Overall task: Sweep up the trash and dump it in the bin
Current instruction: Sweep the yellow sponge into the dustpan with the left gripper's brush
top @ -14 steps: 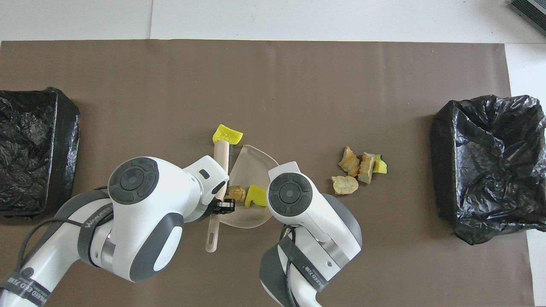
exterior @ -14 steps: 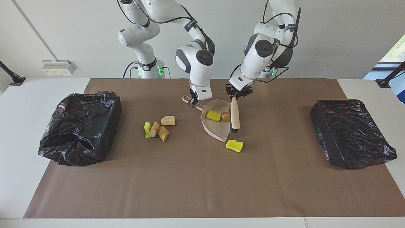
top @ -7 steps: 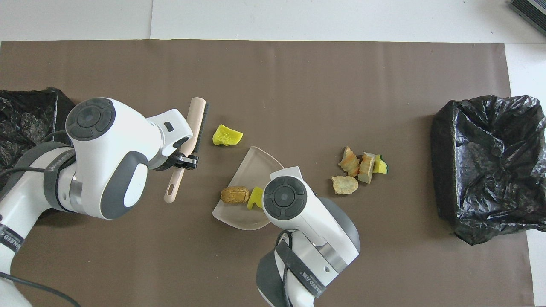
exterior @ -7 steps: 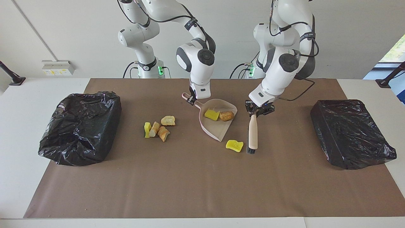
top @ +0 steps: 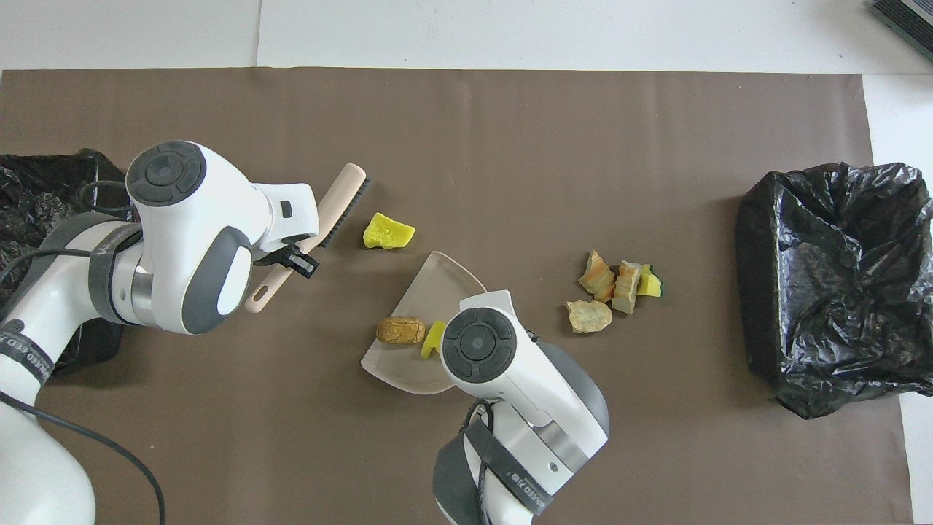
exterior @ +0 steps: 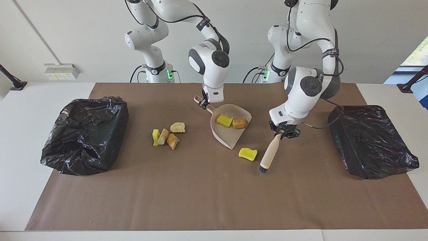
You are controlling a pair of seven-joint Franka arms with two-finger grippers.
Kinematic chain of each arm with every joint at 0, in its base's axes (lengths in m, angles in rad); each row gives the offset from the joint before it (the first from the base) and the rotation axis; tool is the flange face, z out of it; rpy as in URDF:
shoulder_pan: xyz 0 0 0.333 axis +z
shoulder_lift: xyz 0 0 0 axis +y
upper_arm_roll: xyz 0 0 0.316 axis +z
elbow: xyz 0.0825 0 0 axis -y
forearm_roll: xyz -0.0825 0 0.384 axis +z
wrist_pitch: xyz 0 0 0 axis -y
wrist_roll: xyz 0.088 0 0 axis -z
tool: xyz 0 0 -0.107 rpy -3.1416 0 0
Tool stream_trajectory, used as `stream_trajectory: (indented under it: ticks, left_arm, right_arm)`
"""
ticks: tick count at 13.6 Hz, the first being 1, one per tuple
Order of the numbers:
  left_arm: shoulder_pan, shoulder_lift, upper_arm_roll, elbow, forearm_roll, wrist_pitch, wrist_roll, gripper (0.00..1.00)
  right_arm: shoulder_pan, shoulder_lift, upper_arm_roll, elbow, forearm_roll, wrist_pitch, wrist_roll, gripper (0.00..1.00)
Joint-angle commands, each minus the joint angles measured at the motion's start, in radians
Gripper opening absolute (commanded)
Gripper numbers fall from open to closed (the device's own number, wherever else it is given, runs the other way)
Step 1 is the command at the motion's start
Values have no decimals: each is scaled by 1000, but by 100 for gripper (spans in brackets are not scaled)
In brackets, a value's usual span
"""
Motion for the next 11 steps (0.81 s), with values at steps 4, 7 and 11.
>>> stream_trajectory:
  ticks: [4,7,11]
  left_arm:
    - [-10,-55,-5,-99,21,10,216,0]
    - [-53,-98,-5,-142,19,-84,234,0]
    - [-138,-131,-10,-145,7,-239,175,0]
  right_arm:
    - [-5,-18,0,-13,13,-18,22,0]
    - [-5,-18,0,-13,13,-18,22,0]
    - [-5,-18,0,-13,13,-20,22,0]
